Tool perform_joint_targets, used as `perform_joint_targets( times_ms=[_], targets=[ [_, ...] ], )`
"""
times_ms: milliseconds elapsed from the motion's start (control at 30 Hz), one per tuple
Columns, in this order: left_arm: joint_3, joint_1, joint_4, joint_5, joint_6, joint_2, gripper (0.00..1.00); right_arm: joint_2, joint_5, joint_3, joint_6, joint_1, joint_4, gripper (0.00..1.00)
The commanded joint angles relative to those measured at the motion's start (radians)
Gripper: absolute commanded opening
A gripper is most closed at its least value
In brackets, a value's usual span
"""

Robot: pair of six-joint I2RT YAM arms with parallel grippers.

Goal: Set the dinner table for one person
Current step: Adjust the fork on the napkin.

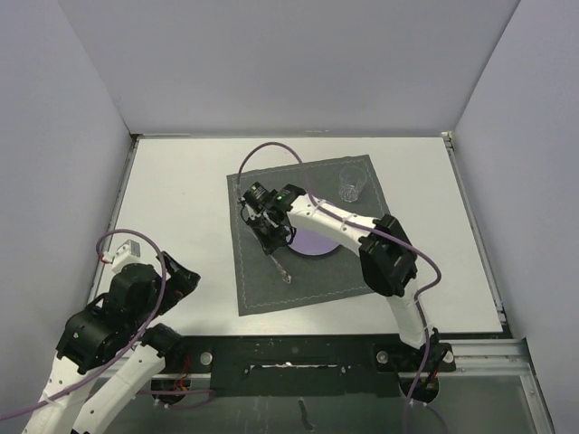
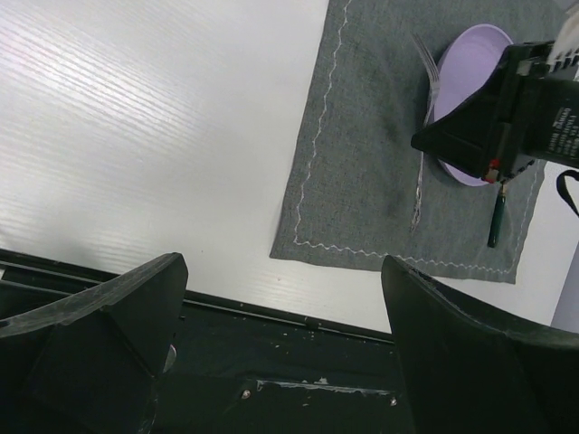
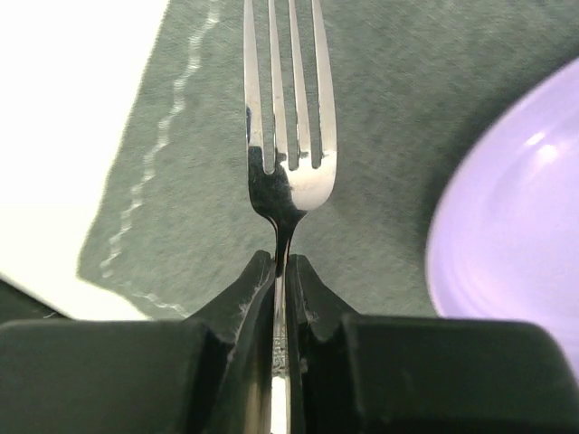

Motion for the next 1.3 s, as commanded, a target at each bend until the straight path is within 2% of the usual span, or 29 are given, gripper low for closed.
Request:
perform_joint_targets(
  times_ms=[0,133,233,300,500,700,933,1200,1267],
  targets=[
    [-0.039,0.001,0.081,0.046,-0.023,-0.026,0.89,-0.163,-0.370,-0.172,0.071,-0.024,0.329,0.00],
    [-0.068,0.001,0.111,0.067,-0.038,-0.049,0.89,-0.266,-0.677,-0.395,0.158,-0.043,0.660,0.00],
    [-0.090,0.001,0.114,0.073,-0.042,-0.057,0.89,-0.289,-0.866,-0.585,0.313,-0.070,0.990,0.00],
    [-0.094,0.001,0.114,0.075,-0.043,-0.057,0.89,-0.277,-0.932,-0.661,0.417,-0.089,1.182,0.00],
    [-0.090,0.001,0.103,0.073,-0.040,-0.054,0.88,-0.189,-0.991,-0.715,0.513,-0.130,1.381,0.00],
    [-0.081,0.001,0.096,0.069,-0.036,-0.048,0.88,-0.133,-0.984,-0.706,0.544,-0.156,1.421,0.00],
    [-0.049,0.001,0.078,0.056,-0.023,-0.038,0.88,-0.096,-0.934,-0.646,0.446,-0.165,1.267,0.01],
    [-0.045,0.001,0.077,0.052,-0.018,-0.038,0.88,-0.112,-0.874,-0.606,0.361,-0.165,1.125,0.53],
    [-0.044,0.001,0.077,0.052,-0.016,-0.038,0.88,-0.115,-0.869,-0.597,0.350,-0.165,1.106,0.61]
  ],
)
